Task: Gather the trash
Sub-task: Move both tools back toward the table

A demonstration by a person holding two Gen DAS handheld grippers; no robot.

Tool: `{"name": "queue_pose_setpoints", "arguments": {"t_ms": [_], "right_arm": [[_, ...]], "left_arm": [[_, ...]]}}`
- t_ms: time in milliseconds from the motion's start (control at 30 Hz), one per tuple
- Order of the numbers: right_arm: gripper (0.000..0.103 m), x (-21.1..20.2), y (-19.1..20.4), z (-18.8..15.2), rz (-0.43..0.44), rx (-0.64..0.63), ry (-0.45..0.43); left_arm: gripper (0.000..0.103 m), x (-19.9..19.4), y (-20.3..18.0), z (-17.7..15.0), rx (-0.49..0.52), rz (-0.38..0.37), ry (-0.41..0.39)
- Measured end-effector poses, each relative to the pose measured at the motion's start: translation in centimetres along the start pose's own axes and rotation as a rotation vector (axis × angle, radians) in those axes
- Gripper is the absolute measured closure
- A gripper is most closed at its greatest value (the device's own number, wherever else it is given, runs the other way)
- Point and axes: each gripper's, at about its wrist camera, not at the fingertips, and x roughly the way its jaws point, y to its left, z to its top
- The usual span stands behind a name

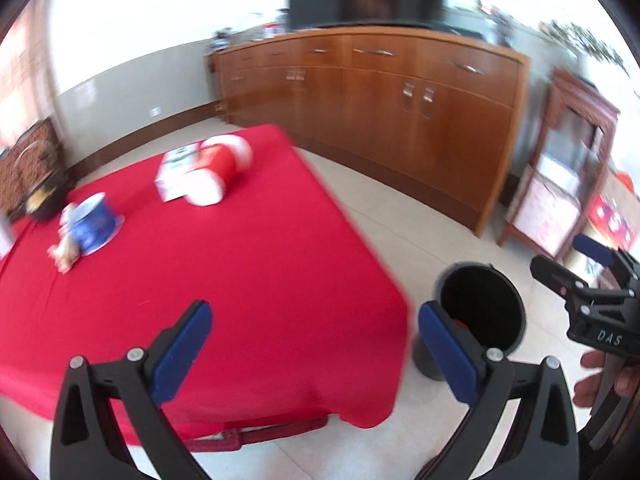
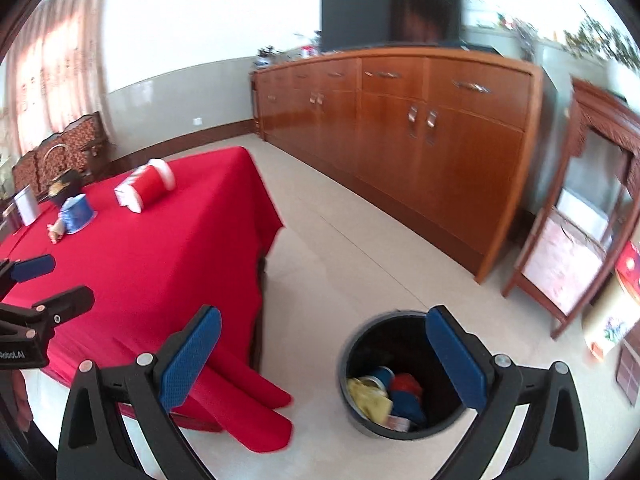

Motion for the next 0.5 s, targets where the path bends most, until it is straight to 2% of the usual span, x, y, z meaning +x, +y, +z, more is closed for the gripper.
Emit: {"name": "queue_pose_setpoints", "arguments": {"t_ms": [200, 333, 500], "right_arm": [[0.000, 1.2, 7.4, 1.6, 0.079, -0.070, 0.020], [0.000, 2.6, 11.8, 2.9, 0.113, -0.101, 0.052], [0.000, 3.8, 16.6, 4.9, 0.129, -0.142, 0.040]], "left_arm": [[0.000, -2.2, 7.1, -0.9, -0.086, 0.141, -0.064], [0.000, -3.0, 11.5, -1.7, -0.154, 0.191, -0.074], [0.000, -3.3, 16.6, -2.8, -0.223, 0.253, -0.072]]}}
